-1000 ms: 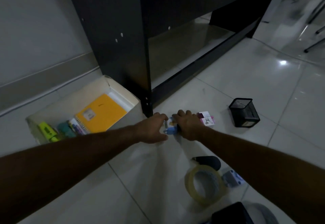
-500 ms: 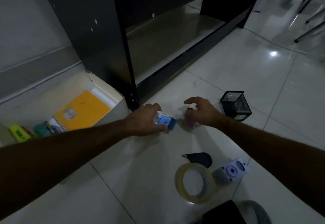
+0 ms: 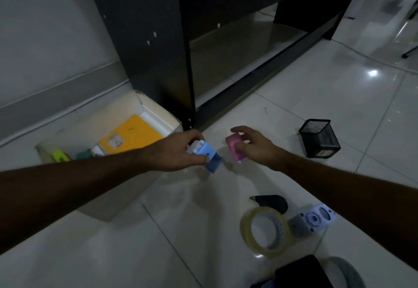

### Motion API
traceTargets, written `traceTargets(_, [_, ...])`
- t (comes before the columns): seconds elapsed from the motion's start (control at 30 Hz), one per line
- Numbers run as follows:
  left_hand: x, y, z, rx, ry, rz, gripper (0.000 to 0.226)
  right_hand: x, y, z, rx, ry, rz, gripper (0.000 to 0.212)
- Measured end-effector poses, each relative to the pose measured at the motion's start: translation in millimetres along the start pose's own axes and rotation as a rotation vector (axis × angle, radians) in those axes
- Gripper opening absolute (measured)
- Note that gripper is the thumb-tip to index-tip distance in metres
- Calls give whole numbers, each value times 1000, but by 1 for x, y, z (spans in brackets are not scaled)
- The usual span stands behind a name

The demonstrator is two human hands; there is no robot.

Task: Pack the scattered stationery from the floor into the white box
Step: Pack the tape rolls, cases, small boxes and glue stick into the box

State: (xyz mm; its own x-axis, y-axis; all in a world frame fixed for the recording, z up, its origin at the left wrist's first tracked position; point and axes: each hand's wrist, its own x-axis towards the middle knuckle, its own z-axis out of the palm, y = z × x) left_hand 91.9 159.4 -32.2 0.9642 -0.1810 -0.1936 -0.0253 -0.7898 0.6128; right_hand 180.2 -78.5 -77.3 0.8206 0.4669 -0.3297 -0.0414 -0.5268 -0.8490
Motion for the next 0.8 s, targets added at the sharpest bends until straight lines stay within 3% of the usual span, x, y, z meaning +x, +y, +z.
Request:
traceTargets(0.13, [-40,-15,-33,-116,40,47,30,-12,-45,17,591,-234,178,43])
traceTargets(0.2, [-58,-23,-49,-168,92,20,32,-19,-68,30,671,-351,221,36])
traceTargets(0.3, [-82,-35,-78,-183,211,-5,29,-24,-103,59,512,-441,116,28])
traceTargets(0.47, [-102,-63,-130,-212,333,-183,22,-11,-165,104,266,-277,-114,8])
traceTargets(0.57, [-105,-96,-156,-245,218,-372,15,12,-191,123,60,-154,-185,18])
traceTargets(0.73, [-105,-139,-161,-156,145,-466,11,50,-214,158,78,-79,-316,22])
traceTargets(0.8, [-100,-152,-156,-80,24,-480,34,66,-214,174,75,-97,-357,28])
